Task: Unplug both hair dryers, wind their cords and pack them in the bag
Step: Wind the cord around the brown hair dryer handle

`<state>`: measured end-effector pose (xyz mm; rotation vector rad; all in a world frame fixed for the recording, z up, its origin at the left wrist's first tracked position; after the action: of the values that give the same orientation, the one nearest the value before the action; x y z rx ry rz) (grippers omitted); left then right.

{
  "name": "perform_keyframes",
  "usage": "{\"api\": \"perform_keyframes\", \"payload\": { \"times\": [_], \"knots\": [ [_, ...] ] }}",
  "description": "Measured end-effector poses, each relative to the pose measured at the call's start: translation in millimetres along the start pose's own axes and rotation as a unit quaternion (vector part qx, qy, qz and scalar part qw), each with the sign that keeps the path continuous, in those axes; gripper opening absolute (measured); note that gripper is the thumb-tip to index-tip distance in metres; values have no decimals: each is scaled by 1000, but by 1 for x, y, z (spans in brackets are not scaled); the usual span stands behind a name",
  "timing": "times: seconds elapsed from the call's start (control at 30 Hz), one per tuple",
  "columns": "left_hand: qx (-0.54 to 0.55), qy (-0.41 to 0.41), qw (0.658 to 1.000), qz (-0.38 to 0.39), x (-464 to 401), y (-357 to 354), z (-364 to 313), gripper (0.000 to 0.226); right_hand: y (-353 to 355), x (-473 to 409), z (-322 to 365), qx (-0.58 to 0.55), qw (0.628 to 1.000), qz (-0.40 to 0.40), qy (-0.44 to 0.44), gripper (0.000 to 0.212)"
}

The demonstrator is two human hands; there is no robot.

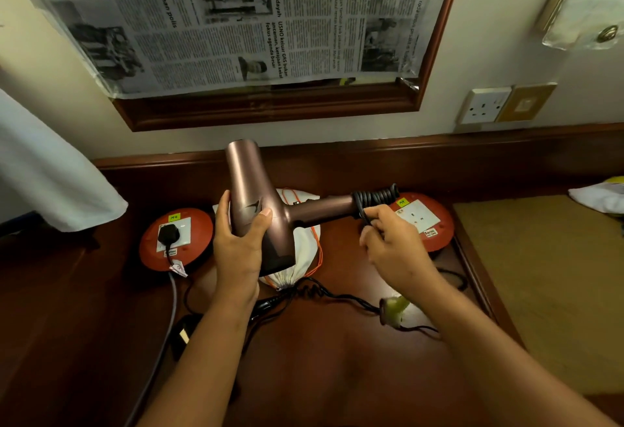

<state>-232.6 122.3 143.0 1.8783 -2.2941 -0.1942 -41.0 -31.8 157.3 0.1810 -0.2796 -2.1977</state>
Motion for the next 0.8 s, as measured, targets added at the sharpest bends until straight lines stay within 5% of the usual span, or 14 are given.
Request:
{"api": "perform_keyframes", "payload": {
  "times": [0.1,0.2,0.37,0.57,0.67,0.8],
  "knots": [
    [23,26,999,4,0,-3,3,72,-6,4,-15,-124,991,-1,-44,12],
    [53,66,996,17,-1,-7,10,70,-17,9,-34,-225,967,34,-117,33],
    [82,101,990,49,-1,-10,19,62,-26,11,-63,-242,945,81,-207,65],
    [104,123,983,83,-4,-8,22,62,-40,13,-69,-380,897,104,-201,38],
    [91,118,980,131,-2,-10,22,62,-35,6,-73,-348,917,68,-183,29],
    [79,120,974,177,1,-13,23,46,-19,0,-82,-269,942,23,-200,45]
  ]
}}
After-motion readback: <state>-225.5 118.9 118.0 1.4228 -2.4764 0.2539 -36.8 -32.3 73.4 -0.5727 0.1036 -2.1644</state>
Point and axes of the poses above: each hand's wrist, its own x-axis away from the middle knuckle, its own y-axis out of the back of the hand, z = x × y, the point moved 9 cm from there along -x, towards the middle knuckle, and after that the axes turned 15 degrees about -x, right-handed, at the moved point
